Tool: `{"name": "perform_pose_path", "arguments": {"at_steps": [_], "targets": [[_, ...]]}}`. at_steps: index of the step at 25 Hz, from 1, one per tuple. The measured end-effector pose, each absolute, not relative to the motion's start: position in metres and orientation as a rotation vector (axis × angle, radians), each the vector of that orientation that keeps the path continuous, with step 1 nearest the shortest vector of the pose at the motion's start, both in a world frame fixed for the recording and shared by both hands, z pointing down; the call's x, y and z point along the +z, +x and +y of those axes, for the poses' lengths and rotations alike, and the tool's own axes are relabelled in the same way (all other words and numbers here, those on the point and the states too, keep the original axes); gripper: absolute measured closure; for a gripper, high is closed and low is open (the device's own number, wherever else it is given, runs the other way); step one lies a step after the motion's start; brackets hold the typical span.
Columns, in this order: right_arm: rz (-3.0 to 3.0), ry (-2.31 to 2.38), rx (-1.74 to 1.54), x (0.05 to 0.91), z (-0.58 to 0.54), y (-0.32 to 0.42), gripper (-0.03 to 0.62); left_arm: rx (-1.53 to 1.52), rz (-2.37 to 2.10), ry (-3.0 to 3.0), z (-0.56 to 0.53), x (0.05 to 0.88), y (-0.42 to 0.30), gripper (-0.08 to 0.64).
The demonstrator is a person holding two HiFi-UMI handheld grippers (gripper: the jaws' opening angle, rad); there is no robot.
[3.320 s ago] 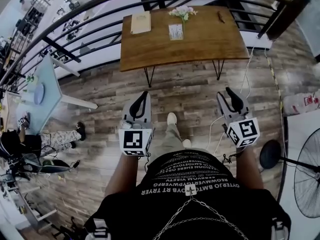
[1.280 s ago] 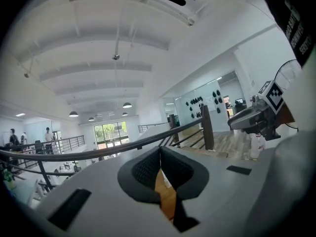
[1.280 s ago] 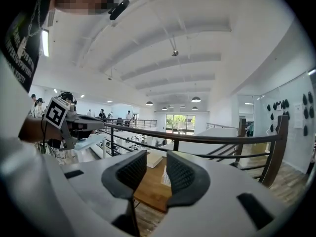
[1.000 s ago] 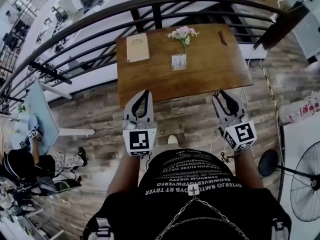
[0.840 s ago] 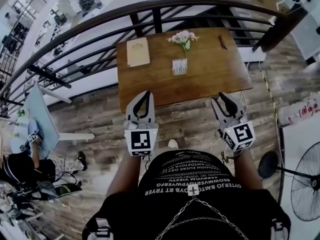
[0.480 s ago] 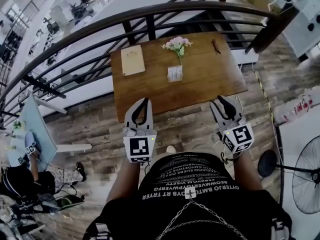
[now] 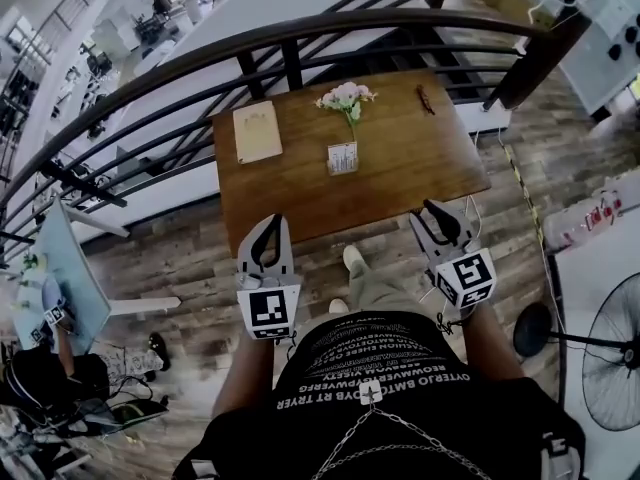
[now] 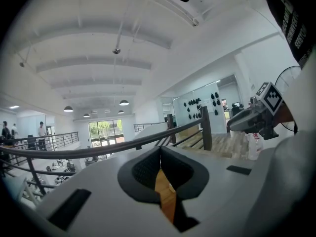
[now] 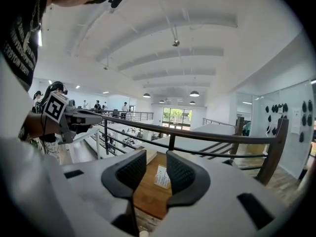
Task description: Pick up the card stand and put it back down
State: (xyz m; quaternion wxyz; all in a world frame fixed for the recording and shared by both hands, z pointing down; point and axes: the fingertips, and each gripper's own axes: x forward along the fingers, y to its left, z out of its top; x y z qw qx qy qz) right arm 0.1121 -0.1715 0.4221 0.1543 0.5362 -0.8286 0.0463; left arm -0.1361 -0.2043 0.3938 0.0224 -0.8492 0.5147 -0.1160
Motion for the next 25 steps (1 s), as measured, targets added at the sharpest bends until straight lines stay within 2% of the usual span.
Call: {"name": "perform_pose_path", "arguments": {"at_steps": [16,25], "targets": [[-2.438,1.471,0.238,0.455,-0.254,0.138,0.459,-0.437,1.637,-2.581,-0.266,0.393,-0.107,0.533],[-2.412,1.400,0.351,0.516,-0.309,0.159,0.455,-0.499,1.696,-2.572,-0.304,0.412,-0.098,0.534]]}}
